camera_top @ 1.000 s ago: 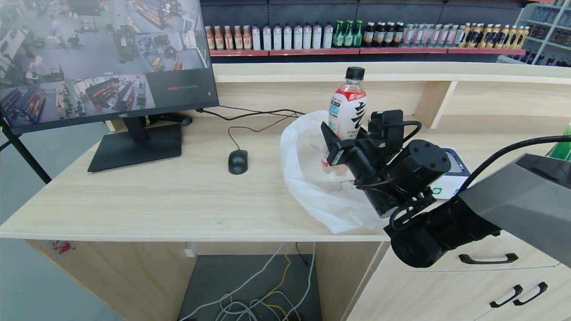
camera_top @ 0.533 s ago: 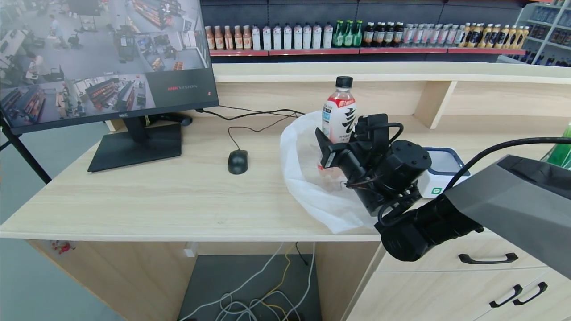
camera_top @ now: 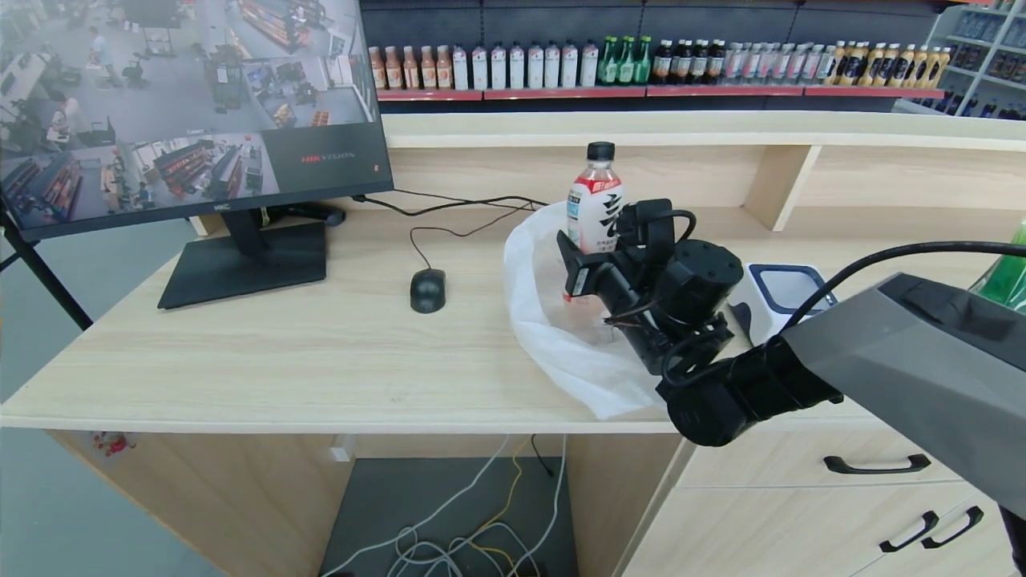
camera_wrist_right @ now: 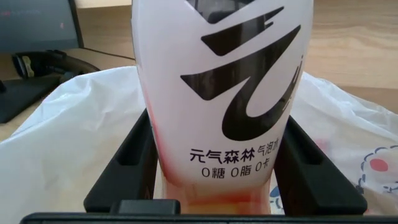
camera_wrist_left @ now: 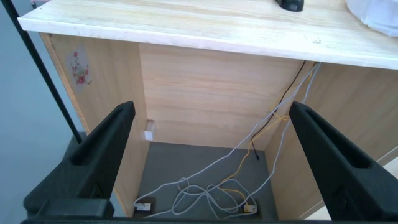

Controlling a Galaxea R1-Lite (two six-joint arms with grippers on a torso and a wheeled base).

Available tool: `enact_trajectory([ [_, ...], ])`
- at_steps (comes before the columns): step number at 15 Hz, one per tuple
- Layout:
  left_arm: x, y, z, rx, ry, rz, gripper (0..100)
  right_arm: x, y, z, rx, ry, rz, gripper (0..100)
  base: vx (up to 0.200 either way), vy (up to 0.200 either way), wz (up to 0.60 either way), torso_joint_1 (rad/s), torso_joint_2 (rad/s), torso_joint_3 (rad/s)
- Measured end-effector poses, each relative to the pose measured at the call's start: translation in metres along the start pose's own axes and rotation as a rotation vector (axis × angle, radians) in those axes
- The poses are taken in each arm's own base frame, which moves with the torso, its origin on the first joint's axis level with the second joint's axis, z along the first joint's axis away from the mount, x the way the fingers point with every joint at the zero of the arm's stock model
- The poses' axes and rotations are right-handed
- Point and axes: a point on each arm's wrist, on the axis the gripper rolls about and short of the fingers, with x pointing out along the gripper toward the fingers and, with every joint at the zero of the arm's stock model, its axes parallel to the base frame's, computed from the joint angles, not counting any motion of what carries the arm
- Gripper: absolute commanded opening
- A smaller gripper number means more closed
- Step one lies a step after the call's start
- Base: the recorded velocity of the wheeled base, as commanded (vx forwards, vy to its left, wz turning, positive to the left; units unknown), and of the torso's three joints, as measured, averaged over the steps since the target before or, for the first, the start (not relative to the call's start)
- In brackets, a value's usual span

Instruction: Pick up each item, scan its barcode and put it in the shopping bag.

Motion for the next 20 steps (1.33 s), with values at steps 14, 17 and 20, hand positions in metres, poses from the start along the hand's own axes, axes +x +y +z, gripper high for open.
enact_trajectory([
  [14, 0.0, 0.0, 0.0, 0.001, 0.0, 0.0, 100, 0.009, -0.008, -0.023, -0.011, 0.054, -0.017, 0, 0.0, 0.0, 0.0, 0.0, 0.0, 0.0],
  [17, 0.0, 0.0, 0.0, 0.003, 0.0, 0.0, 100, 0.008, -0.005, -0.025, -0.011, 0.062, -0.013, 0, 0.0, 0.0, 0.0, 0.0, 0.0, 0.0],
  [20, 0.0, 0.0, 0.0, 0.002, 0.0, 0.0, 100, 0.006, -0.004, -0.028, -0.013, 0.077, -0.007, 0, 0.0, 0.0, 0.0, 0.0, 0.0, 0.0],
])
